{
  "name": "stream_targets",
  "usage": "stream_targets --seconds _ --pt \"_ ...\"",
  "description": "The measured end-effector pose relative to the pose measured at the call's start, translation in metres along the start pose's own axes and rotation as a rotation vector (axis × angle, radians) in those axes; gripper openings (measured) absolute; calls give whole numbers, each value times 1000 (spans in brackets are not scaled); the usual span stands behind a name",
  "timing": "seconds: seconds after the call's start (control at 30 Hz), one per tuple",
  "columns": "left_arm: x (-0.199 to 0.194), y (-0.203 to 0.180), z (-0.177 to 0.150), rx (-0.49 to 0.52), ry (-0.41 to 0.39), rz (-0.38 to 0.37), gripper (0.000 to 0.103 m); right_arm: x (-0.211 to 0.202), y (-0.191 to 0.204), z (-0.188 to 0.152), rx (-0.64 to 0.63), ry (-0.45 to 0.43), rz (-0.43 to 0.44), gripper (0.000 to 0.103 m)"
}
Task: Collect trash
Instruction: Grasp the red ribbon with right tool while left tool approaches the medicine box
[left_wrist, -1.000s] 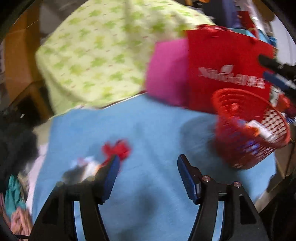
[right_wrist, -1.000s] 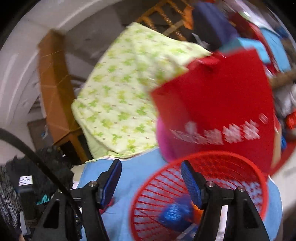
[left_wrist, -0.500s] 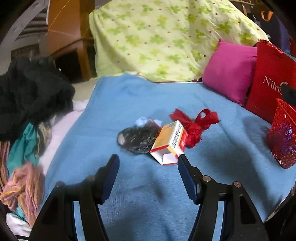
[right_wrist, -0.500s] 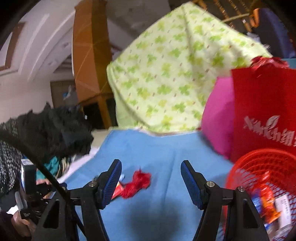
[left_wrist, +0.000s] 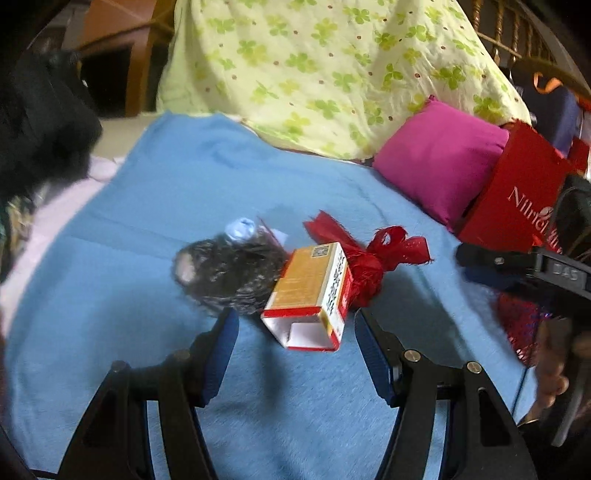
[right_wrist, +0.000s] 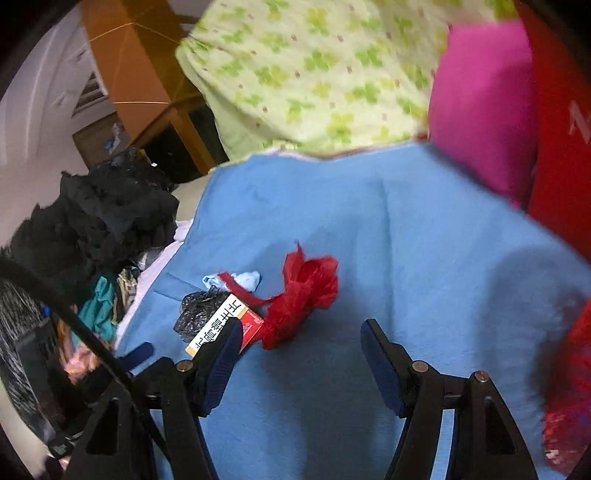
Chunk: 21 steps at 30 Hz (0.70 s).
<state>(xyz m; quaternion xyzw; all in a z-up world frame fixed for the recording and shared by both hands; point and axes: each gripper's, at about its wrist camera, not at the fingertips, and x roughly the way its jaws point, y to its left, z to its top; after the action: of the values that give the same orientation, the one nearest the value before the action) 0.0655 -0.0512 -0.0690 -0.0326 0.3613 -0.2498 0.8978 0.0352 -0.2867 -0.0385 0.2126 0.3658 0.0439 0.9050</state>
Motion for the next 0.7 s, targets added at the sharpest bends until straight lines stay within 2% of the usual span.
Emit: stream_targets --seconds 0.13,0.23,0.3,0.57,0.6,0.67,0.7 --pt "14 3 4 -32 28 -58 66 38 -9 10 82 73 48 68" --pt "25 5 6 -59 61 -96 66 67 -15 13 164 136 84 62" --pt "29 7 6 -78 68 -95 66 82 -21 15 219 162 104 61" --pt "40 3 8 -93 87 -142 66 124 -20 21 306 195 122 61" --pt "41 2 8 -91 86 -143 66 127 -19 21 305 200 114 59" --pt "41 -2 7 -73 85 -151 65 129 -19 21 305 198 91 48" --pt "41 -2 7 -71 84 -152 65 130 -20 20 304 199 74 40"
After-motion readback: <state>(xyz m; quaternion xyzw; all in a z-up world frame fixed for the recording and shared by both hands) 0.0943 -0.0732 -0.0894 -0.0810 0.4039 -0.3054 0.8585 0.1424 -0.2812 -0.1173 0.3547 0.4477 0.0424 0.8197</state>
